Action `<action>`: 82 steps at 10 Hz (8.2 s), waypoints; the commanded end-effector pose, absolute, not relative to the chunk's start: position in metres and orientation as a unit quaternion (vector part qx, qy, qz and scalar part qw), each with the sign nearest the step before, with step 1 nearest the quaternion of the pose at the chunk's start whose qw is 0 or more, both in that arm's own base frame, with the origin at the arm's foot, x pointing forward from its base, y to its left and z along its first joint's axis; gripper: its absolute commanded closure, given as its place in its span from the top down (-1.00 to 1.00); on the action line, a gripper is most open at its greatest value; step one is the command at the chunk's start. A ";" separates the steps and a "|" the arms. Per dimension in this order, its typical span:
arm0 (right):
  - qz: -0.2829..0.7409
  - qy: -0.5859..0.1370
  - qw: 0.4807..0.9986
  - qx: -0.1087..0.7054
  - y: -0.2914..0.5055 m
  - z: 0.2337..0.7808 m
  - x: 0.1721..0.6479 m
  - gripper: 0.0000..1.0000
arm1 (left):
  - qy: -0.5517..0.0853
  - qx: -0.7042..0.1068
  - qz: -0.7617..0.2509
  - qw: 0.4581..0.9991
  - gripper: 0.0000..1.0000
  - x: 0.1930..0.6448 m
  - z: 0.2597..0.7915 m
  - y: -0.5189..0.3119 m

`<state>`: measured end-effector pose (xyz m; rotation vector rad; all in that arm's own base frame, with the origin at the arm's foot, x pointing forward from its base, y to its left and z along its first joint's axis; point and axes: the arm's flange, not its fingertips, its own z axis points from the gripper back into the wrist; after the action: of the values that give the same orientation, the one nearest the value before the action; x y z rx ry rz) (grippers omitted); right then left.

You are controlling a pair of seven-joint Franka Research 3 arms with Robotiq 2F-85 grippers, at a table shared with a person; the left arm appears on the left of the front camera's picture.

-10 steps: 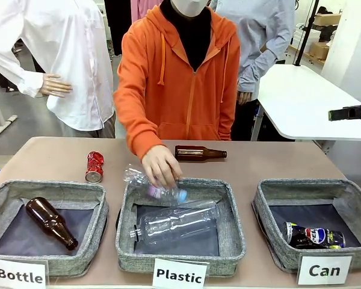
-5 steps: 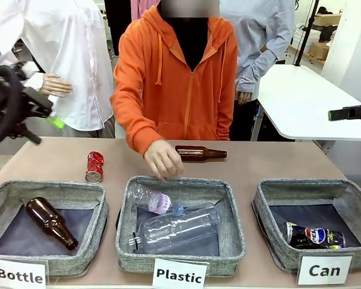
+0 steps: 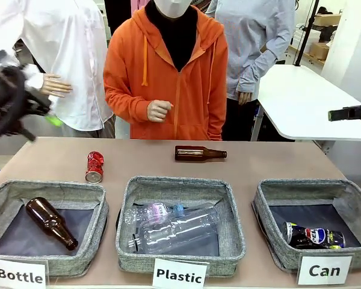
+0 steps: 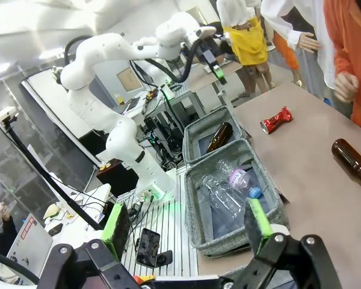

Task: Sort the can waste into the basket.
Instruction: Pick up the can waste from the table and place it in the right Fabric basket.

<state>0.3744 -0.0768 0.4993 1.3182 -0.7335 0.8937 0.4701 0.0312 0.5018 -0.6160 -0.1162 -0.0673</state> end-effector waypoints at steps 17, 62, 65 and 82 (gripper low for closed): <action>0.401 -0.325 0.637 0.573 -0.078 0.500 0.374 1.00 | -0.101 -0.073 0.047 0.991 1.00 0.546 0.390 -0.115; 0.401 -0.325 0.637 0.573 -0.078 0.500 0.374 1.00 | -0.154 -0.033 0.041 0.987 -0.16 0.567 0.307 -0.140; 0.401 -0.325 0.637 0.573 -0.078 0.500 0.374 1.00 | -0.158 -0.039 0.044 0.986 -1.00 0.568 0.312 -0.137; 0.401 -0.325 0.637 0.573 -0.078 0.500 0.374 1.00 | -0.206 -0.228 -0.300 0.903 -1.00 0.289 0.521 0.006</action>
<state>0.3744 -0.0775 0.4993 1.3151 -0.7349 0.8930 0.2866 0.0020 0.5278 -0.4513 -0.4074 -0.6404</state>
